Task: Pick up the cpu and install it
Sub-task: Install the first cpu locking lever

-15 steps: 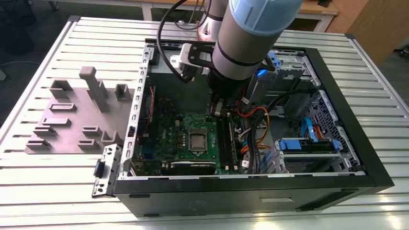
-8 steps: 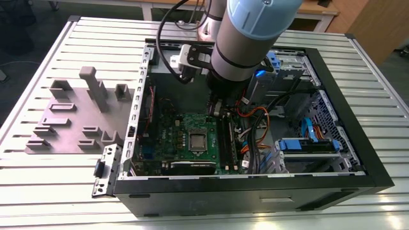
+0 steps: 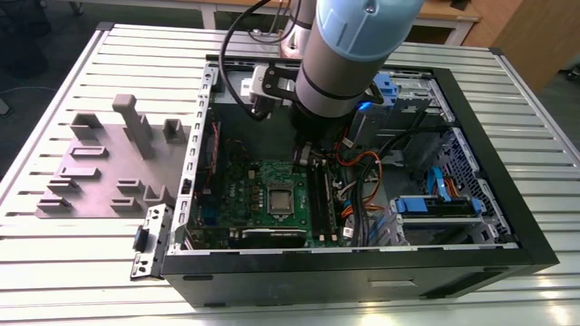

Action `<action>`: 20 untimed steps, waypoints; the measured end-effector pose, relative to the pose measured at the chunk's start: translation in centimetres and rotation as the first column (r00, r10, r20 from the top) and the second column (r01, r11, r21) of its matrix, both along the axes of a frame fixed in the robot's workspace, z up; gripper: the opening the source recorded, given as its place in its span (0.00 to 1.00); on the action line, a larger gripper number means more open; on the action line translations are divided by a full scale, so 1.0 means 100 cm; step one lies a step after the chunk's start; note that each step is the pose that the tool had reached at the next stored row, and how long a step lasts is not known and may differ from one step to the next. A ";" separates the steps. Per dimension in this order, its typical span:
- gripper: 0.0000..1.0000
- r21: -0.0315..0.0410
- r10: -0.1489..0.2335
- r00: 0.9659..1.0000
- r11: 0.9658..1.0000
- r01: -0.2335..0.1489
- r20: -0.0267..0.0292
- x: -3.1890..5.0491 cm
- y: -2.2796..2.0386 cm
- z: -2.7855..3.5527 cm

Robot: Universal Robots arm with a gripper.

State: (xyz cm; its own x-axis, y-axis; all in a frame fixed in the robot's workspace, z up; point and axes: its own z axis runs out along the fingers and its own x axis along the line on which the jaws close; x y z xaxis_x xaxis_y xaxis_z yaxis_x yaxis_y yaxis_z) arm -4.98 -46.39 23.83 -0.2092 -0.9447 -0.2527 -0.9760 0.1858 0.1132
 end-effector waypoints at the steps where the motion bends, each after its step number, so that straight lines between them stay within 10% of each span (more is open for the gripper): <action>1: 0.11 0.000 0.000 1.000 1.000 0.000 0.000 -0.0014 0.0002 -0.0002; 4: 0.11 -0.002 0.000 1.000 1.000 0.000 0.000 -0.0028 0.0004 -0.0005; 10: 0.11 -0.030 0.000 1.000 1.000 0.000 0.000 -0.0033 0.0003 0.0013; 20: 0.11 -0.041 0.000 1.000 0.999 0.000 0.000 -0.0042 0.0003 0.0033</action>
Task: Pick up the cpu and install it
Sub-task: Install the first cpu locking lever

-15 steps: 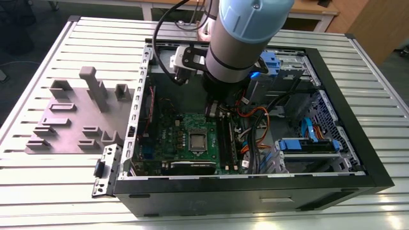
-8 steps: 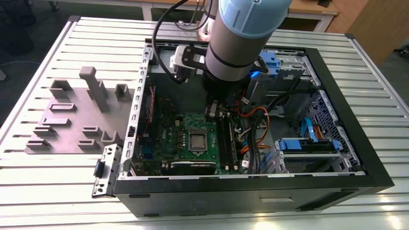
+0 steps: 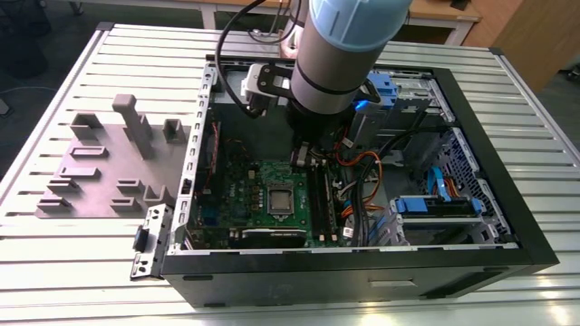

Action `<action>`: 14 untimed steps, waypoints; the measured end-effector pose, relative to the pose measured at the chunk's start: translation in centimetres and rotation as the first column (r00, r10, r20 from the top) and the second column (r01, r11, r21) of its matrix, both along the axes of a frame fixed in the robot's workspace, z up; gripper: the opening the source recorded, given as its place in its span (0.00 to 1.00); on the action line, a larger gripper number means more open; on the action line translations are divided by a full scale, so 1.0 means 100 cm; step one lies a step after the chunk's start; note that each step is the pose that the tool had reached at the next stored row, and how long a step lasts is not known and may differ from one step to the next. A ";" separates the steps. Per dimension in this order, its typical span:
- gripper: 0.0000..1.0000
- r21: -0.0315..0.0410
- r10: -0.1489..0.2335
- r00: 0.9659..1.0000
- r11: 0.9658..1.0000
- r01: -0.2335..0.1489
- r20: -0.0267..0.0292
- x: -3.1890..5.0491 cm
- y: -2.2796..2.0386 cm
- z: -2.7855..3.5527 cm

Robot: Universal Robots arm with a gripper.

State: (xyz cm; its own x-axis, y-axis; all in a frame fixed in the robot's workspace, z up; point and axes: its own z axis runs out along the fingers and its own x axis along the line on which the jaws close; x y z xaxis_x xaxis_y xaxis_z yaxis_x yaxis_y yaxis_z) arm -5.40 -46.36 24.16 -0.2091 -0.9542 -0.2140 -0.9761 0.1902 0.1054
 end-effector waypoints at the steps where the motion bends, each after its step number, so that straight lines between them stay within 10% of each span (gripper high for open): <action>1: 0.11 0.000 0.000 1.000 1.000 0.000 0.000 0.0000 -0.0001 0.0001; 14: 0.11 0.000 -0.002 1.000 1.000 0.002 0.000 0.0000 -0.0105 0.0002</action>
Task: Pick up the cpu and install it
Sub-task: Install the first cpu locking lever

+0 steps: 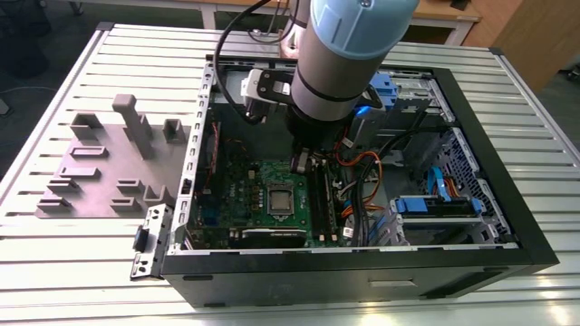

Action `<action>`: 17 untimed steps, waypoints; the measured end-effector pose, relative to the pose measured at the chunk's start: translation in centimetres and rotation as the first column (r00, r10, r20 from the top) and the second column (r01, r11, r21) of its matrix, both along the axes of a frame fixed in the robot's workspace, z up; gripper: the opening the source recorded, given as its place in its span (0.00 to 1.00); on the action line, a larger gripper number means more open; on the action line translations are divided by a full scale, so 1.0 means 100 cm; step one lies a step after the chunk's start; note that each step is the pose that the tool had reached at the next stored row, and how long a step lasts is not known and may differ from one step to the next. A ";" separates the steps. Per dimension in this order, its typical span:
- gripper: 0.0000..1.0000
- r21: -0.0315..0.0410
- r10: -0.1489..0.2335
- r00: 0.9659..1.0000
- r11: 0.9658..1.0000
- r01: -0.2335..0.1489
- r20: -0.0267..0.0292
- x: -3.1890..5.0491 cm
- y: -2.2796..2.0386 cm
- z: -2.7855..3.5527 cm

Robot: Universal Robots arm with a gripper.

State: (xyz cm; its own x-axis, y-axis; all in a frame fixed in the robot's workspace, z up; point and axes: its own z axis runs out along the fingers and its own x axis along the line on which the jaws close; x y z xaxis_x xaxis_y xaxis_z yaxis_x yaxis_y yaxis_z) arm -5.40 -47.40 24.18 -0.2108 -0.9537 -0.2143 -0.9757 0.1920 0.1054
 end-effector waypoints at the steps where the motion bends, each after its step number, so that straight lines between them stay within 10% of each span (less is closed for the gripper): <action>1: 0.11 0.000 0.000 1.000 1.000 0.000 0.000 0.0000 -0.0011 0.0000; 17: 0.11 0.000 0.000 1.000 1.000 0.000 0.000 0.0000 -0.0139 0.0000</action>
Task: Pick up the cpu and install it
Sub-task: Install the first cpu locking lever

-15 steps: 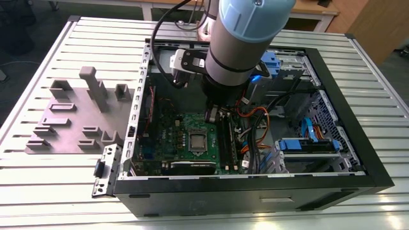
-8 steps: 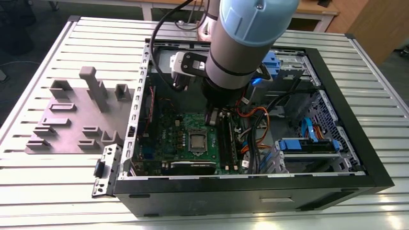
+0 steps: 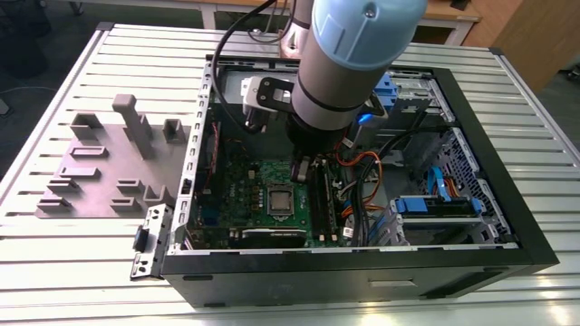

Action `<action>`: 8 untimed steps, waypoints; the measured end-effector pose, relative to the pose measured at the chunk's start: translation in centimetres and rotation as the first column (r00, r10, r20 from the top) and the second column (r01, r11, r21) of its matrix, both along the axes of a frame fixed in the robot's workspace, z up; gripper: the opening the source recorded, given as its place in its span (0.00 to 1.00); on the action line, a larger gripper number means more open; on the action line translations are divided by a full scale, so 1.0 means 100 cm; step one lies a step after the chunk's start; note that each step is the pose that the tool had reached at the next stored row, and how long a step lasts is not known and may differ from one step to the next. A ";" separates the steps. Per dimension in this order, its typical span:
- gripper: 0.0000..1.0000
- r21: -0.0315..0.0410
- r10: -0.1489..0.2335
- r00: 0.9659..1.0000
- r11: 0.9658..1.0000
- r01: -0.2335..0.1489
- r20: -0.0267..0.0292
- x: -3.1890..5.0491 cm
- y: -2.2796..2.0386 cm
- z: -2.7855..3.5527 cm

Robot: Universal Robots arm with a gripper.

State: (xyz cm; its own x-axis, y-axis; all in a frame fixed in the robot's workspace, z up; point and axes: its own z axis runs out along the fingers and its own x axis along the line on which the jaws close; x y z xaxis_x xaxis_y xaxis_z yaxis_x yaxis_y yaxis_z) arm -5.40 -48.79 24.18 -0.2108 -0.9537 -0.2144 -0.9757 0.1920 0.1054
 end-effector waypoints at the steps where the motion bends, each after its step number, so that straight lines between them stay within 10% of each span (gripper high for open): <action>1: 0.11 0.000 0.000 1.000 1.000 0.000 0.000 0.0000 -0.0004 0.0000; 8: 0.11 0.000 0.000 1.000 1.000 0.000 0.000 0.0000 -0.0008 0.0000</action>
State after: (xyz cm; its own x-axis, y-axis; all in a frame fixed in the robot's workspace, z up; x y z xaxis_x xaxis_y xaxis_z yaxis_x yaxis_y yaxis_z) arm -5.40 -48.87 24.18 -0.2109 -0.9537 -0.2144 -0.9757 0.1920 0.1054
